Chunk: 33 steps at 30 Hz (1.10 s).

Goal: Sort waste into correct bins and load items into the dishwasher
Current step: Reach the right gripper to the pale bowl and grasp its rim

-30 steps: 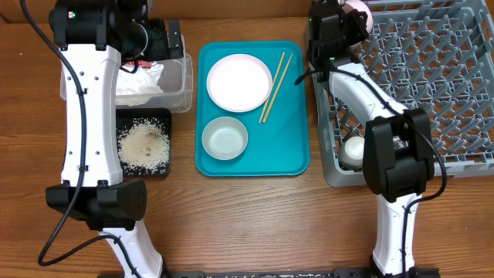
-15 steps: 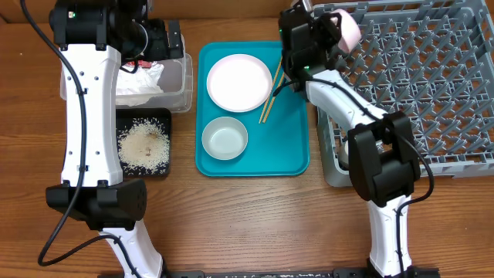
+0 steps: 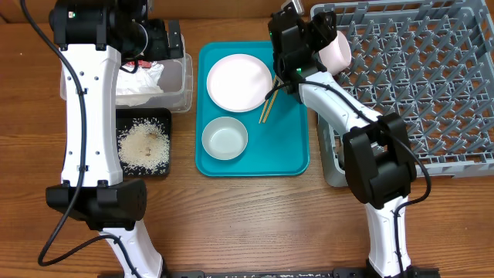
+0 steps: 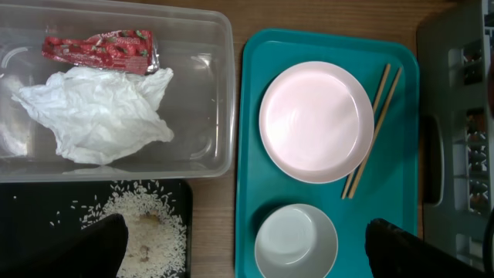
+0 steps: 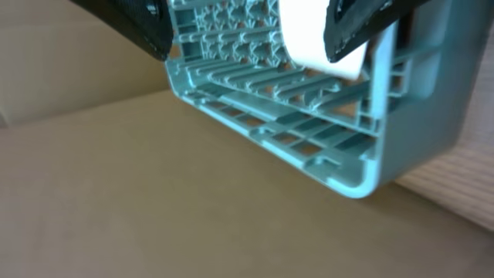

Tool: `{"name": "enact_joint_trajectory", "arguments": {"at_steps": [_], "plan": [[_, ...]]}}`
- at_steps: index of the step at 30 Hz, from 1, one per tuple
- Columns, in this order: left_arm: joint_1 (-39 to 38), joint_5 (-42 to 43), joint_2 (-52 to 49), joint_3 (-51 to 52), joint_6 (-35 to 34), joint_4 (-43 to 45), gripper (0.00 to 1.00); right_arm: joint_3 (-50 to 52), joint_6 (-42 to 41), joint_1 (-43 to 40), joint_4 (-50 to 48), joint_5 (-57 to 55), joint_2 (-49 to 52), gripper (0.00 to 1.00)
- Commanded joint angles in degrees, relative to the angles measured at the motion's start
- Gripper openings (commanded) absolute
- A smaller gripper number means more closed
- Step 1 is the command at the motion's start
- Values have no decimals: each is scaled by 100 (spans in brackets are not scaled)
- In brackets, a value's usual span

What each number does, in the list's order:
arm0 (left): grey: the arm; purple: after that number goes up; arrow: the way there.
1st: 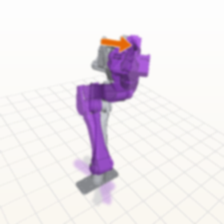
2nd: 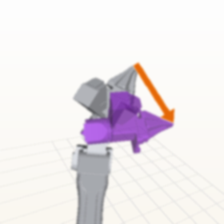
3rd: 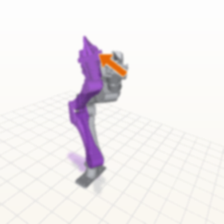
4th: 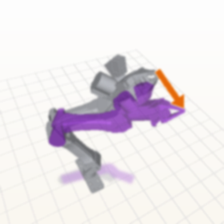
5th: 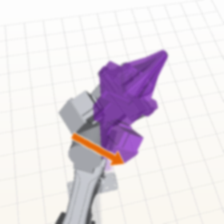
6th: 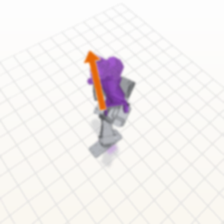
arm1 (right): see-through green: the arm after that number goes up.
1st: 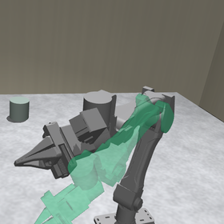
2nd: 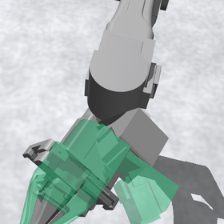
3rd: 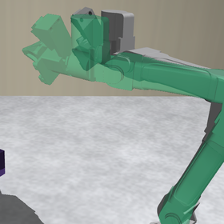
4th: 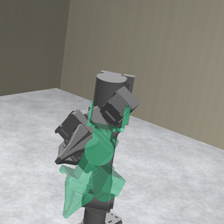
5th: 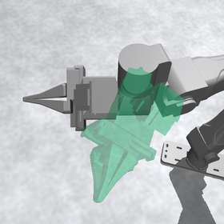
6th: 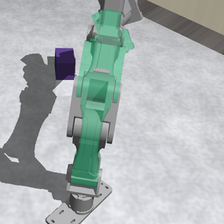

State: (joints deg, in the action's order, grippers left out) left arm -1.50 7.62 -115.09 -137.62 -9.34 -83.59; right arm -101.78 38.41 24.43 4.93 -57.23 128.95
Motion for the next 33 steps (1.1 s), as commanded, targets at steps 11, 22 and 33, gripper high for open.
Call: {"name": "enact_joint_trajectory", "arguments": {"at_steps": [11,22,33], "plan": [[-39,-57,-63,-48,-98,4,100,-1587,-3740,59,4942,7788,-1134,100],[-39,-57,-63,-48,-98,4,100,-197,-5370,319,4975,8760,-929,77],[-39,-57,-63,-48,-98,4,100,1423,-7232,675,3989,7484,-927,46]]}}
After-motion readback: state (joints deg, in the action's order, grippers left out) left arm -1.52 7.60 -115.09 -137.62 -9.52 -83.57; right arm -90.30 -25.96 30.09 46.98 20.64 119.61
